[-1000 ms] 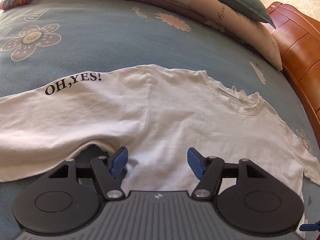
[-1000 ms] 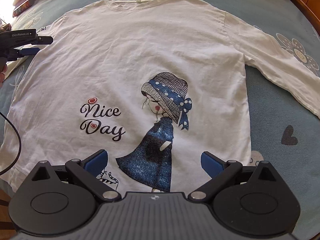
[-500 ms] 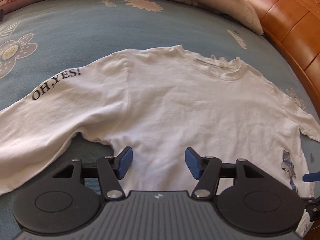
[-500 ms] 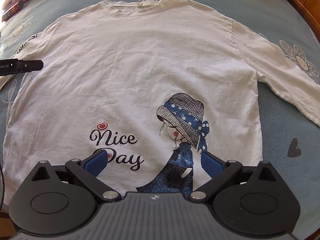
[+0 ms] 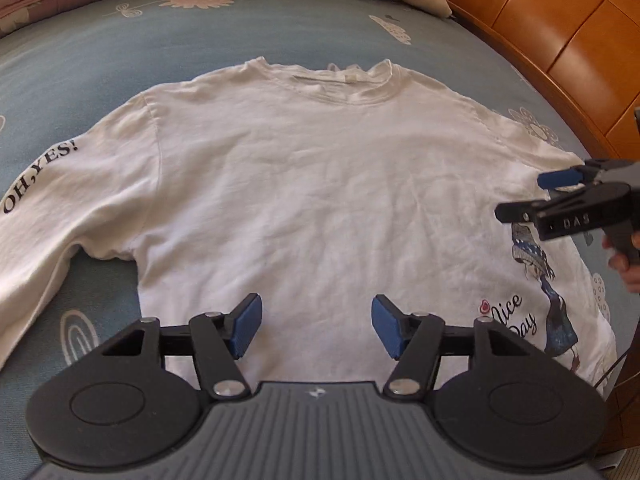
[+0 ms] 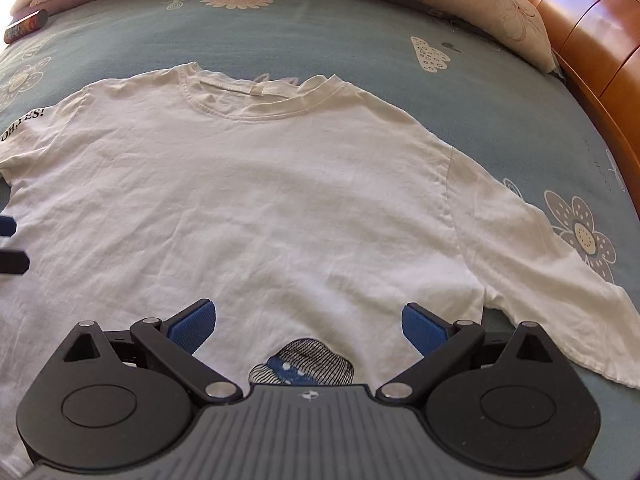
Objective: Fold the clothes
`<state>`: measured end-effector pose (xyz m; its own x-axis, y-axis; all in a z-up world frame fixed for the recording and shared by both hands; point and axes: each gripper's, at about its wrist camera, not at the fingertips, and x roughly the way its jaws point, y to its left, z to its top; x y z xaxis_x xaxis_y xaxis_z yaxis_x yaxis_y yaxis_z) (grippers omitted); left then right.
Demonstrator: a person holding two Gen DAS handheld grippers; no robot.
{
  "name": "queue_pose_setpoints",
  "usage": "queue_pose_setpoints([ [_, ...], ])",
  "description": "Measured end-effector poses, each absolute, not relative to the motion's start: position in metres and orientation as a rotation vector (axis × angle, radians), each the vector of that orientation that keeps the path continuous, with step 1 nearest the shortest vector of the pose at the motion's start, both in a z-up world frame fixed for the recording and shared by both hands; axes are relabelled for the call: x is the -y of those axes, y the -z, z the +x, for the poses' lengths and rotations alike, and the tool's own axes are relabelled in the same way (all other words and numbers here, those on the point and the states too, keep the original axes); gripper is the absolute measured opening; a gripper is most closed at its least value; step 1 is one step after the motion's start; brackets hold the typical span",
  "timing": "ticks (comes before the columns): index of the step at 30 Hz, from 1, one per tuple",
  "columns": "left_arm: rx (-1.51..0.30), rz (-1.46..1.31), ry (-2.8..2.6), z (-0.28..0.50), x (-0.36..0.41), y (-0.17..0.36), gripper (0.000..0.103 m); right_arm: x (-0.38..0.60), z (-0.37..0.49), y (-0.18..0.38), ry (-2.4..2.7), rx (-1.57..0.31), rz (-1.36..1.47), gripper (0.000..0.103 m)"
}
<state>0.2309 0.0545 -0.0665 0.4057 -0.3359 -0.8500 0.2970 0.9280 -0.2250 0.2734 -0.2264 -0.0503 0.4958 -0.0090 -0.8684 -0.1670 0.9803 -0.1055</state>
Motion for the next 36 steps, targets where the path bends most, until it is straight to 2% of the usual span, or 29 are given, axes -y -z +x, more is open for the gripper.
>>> queue_pose_setpoints([
  [2,-1.076,-0.011,0.399,0.223,-0.05,0.072,0.062,0.239,0.288,0.057,-0.087,-1.021,-0.17,0.101],
  [5,-1.08,0.026,0.41,0.219,-0.047,0.071,0.067,0.267,0.293,0.074,-0.006,-1.091,-0.112,0.101],
  [7,-1.087,0.054,0.414,0.219,-0.047,0.07,0.067,0.294,0.275,0.081,0.043,-1.12,0.03,0.103],
  [13,-1.076,0.088,0.396,0.211,-0.039,0.05,0.066,0.311,0.227,0.06,0.136,-1.15,0.121,0.102],
  [17,-1.005,0.211,0.456,0.185,-0.013,0.04,0.067,0.275,0.214,0.047,-0.035,-1.112,0.042,0.102],
  [22,-0.911,0.398,0.534,0.142,0.025,0.05,0.067,0.229,0.201,0.072,-0.211,-1.136,-0.125,0.102],
  [28,-1.01,0.357,0.483,0.113,0.03,0.07,0.067,0.228,0.178,0.085,-0.246,-1.115,-0.157,0.103],
  [36,-1.149,0.31,0.414,0.058,0.005,0.069,0.078,0.261,0.108,0.084,-0.309,-1.231,-0.229,0.103],
])
